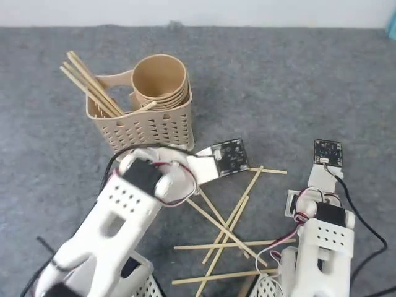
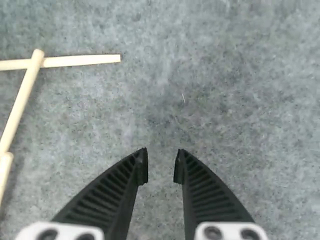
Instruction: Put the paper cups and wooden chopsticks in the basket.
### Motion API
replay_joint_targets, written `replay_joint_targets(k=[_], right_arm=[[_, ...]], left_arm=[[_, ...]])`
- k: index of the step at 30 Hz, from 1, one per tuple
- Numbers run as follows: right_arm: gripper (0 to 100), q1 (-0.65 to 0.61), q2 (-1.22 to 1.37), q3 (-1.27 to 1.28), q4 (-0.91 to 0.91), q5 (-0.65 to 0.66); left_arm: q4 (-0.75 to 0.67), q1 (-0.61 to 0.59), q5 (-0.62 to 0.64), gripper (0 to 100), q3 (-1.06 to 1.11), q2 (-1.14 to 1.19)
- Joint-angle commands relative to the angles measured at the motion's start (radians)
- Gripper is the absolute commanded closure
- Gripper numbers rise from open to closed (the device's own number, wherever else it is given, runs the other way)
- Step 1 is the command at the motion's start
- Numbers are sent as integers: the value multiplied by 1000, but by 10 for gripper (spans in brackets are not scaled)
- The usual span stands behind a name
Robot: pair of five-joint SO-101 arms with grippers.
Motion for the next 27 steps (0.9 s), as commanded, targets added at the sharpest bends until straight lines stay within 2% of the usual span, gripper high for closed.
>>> replay_joint_targets(k=[1,4,10,12,14,16,18,22,24,27], right_arm=[[889,12,5,-6,-22,9],[890,12,5,-5,-21,9],[890,10,5,-5,-21,9],[890,10,5,-5,-21,9],[890,10,5,-5,-19,9],[890,10,5,-5,-19,9],[890,8,5,-5,-19,9],[890,8,5,-5,-19,9],[890,8,5,-5,-18,9],[890,8,5,-5,-18,9]], left_arm=[[-44,12,15,986,33,-92],[-141,12,21,968,101,-91],[-298,12,117,770,229,-91],[-344,12,112,791,259,-80],[-396,12,112,861,260,-15],[-457,12,110,915,236,114],[-493,12,112,914,177,285],[-466,11,117,859,-8,606],[-376,2,117,855,-124,677],[-359,6,117,861,-171,733]])
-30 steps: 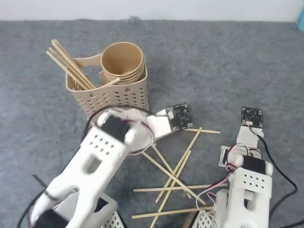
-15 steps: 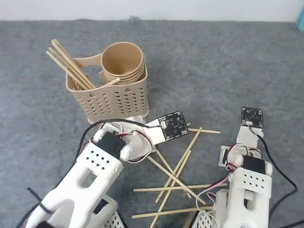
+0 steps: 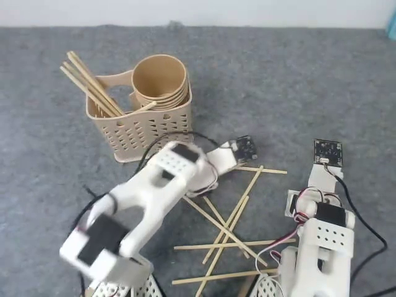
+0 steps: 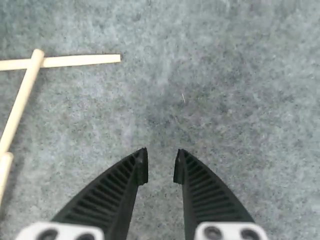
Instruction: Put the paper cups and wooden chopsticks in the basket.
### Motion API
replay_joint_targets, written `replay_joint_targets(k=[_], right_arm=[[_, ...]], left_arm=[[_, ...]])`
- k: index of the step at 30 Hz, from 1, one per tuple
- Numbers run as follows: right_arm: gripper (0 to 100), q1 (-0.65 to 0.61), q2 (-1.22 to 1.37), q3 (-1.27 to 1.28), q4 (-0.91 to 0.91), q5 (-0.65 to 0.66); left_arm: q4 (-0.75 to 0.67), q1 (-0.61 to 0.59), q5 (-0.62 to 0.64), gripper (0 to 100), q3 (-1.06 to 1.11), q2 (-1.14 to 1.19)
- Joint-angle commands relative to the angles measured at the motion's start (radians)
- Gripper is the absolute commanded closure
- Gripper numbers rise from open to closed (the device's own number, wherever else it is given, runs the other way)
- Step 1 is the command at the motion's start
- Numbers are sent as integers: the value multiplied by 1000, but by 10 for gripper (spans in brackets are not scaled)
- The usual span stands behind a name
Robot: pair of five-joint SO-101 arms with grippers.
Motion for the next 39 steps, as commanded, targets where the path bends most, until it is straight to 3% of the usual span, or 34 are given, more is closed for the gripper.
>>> replay_joint_targets(k=[1,10,15,21,26,31,39], right_arm=[[890,8,5,-5,-18,9],[890,10,5,-5,-15,9],[890,12,5,-5,-15,9],[890,15,5,-5,-19,9],[890,15,5,-5,-21,9],[889,15,5,-5,-21,9],[889,15,5,-5,-21,9]], left_arm=[[40,2,20,863,-124,80],[43,2,21,866,-131,92],[49,18,21,996,-124,94],[78,72,25,988,-76,83],[152,74,121,988,-73,55],[213,71,141,988,-8,-153],[264,68,144,988,183,-752]])
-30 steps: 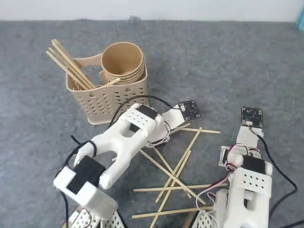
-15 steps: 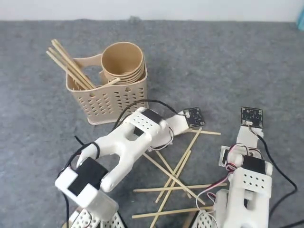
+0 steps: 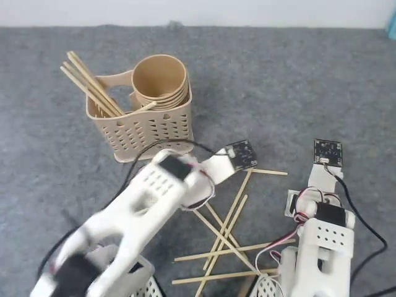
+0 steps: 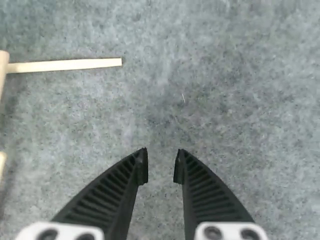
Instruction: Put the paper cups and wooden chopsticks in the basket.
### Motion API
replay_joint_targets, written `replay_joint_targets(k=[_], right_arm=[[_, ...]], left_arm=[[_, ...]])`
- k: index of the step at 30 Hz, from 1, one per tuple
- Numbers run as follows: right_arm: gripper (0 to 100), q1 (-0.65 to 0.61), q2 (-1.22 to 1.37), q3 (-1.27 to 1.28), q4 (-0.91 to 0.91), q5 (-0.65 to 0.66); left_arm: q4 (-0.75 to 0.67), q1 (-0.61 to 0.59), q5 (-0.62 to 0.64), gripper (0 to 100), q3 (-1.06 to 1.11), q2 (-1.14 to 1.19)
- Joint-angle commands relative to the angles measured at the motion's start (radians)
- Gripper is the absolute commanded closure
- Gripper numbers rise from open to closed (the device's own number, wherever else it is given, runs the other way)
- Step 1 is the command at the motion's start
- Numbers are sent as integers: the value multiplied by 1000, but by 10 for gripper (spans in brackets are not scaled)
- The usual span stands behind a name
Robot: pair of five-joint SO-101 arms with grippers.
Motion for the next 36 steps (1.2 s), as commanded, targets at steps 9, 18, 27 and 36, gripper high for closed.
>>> replay_joint_targets(k=[9,18,27,36], right_arm=[[890,15,5,-5,-21,9],[890,15,5,-5,-16,9],[890,15,5,-3,-15,9],[890,15,5,-3,-13,9]], left_arm=[[97,9,307,988,64,-1062],[-318,-242,397,988,265,-1435],[-1059,-644,407,988,432,-1257],[-1267,-655,408,988,348,-919]])
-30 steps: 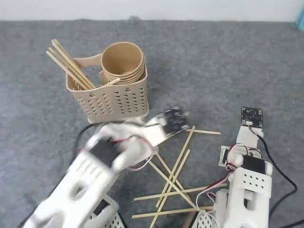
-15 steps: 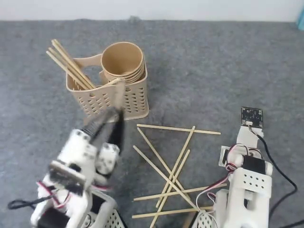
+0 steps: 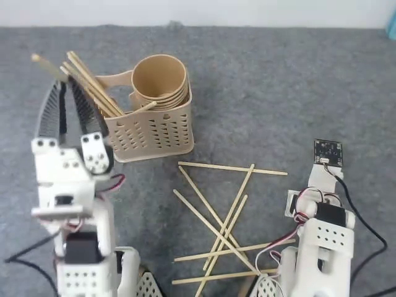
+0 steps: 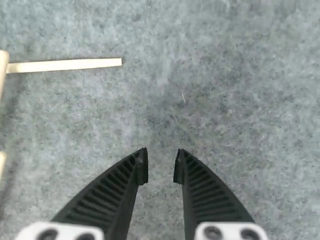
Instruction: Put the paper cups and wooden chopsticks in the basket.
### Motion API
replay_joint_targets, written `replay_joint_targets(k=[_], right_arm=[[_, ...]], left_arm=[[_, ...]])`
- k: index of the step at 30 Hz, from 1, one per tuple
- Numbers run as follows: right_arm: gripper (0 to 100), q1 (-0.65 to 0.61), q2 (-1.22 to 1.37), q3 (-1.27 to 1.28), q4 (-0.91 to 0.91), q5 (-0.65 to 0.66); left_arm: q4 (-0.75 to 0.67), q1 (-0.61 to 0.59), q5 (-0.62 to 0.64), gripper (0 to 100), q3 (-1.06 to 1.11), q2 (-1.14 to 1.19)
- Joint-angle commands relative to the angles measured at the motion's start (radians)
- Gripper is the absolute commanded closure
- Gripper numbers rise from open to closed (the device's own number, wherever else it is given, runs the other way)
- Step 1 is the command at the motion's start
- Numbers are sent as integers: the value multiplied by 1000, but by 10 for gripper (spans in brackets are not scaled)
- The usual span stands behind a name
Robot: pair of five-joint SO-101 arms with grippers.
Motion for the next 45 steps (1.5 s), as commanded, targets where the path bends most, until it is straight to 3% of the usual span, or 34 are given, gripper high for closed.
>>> replay_joint_targets(k=[1,9,15,18,24,28,31,39,42,45], right_arm=[[890,15,5,-3,-13,9],[890,15,5,-3,-13,9],[890,15,5,-3,-13,9],[890,15,5,-3,-16,9],[890,15,5,-3,-19,9],[890,13,5,-3,-19,9],[890,12,5,-3,-19,9],[890,10,5,-3,-19,9],[890,10,5,-3,-19,9],[890,12,5,-3,-18,9]], left_arm=[[-69,-9,20,988,-108,219],[-66,-74,198,988,-351,635],[-64,-120,250,983,-371,818],[-64,-124,267,919,-340,845],[-63,-124,327,685,-242,804],[-54,-126,324,701,-225,740],[84,-144,322,754,-255,652],[715,-196,328,776,-526,344],[841,-224,330,776,-605,230],[867,-276,325,777,-604,147]])
